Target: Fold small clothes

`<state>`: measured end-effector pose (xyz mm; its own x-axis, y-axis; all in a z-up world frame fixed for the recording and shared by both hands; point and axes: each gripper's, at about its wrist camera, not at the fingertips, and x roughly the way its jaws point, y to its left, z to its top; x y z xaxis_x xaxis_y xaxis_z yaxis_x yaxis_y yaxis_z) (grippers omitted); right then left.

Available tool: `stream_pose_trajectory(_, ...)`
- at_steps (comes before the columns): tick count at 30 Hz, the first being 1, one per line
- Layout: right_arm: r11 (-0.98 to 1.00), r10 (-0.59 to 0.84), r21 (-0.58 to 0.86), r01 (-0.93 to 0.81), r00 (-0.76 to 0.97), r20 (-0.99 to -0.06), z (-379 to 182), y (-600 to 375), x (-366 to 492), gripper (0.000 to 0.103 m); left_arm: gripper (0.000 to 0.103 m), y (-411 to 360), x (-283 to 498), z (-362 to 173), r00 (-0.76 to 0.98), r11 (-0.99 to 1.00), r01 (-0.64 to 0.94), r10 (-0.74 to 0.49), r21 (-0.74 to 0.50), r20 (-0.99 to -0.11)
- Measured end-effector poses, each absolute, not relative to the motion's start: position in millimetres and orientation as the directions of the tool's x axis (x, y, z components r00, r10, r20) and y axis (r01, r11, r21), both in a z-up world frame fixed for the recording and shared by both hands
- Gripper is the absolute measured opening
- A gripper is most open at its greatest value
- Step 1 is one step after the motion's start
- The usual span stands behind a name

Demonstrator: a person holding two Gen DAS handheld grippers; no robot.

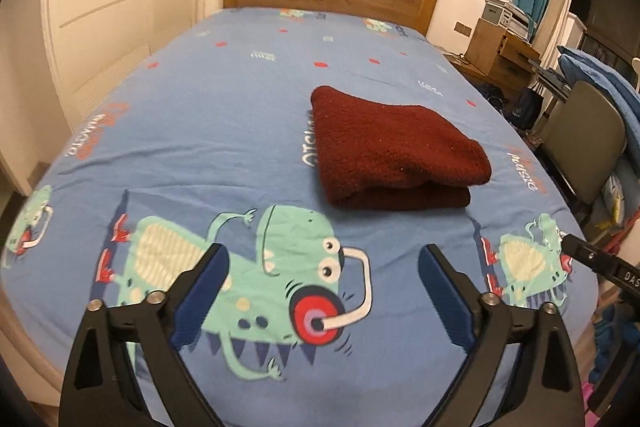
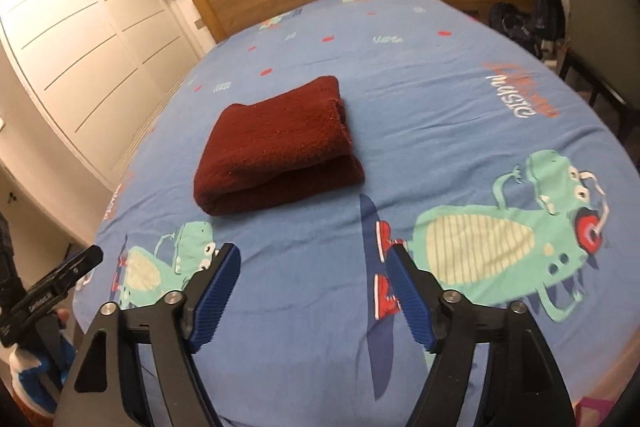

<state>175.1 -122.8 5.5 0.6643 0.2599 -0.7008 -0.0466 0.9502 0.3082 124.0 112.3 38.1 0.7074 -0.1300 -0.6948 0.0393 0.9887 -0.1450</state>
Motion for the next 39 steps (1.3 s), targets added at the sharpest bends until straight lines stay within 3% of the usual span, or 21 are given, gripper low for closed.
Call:
stream_pose_trajectory(5,0.964,0.210,0.263,-0.033,0.700,-0.683,13,-117,146,0.082,0.101,105,102,37,0.726,0.995,0.026,-0.086,-0.097,-0.683)
stream_pose_trajectory(8,0.972,0.180,0.233,-0.027,0.720,-0.670,17,-113,131,0.092,0.101,102,89,38,0.740,0.996,0.023,-0.072,-0.083,-0.669)
stream_pose_trajectory(13,0.981,0.143,0.191,-0.022,0.748,-0.648,23,-108,113,0.094,0.101,99,75,43,0.768,0.998,0.019,-0.055,-0.063,-0.639)
stream_pose_trajectory(15,0.983,0.135,0.183,-0.020,0.757,-0.640,23,-106,109,0.103,0.101,99,72,45,0.774,0.997,0.020,-0.061,-0.073,-0.630)
stream_pose_trajectory(39,0.991,0.017,0.116,0.065,0.800,-0.599,13,-127,92,0.103,0.101,91,62,42,0.810,0.998,-0.064,0.047,-0.008,-0.584)
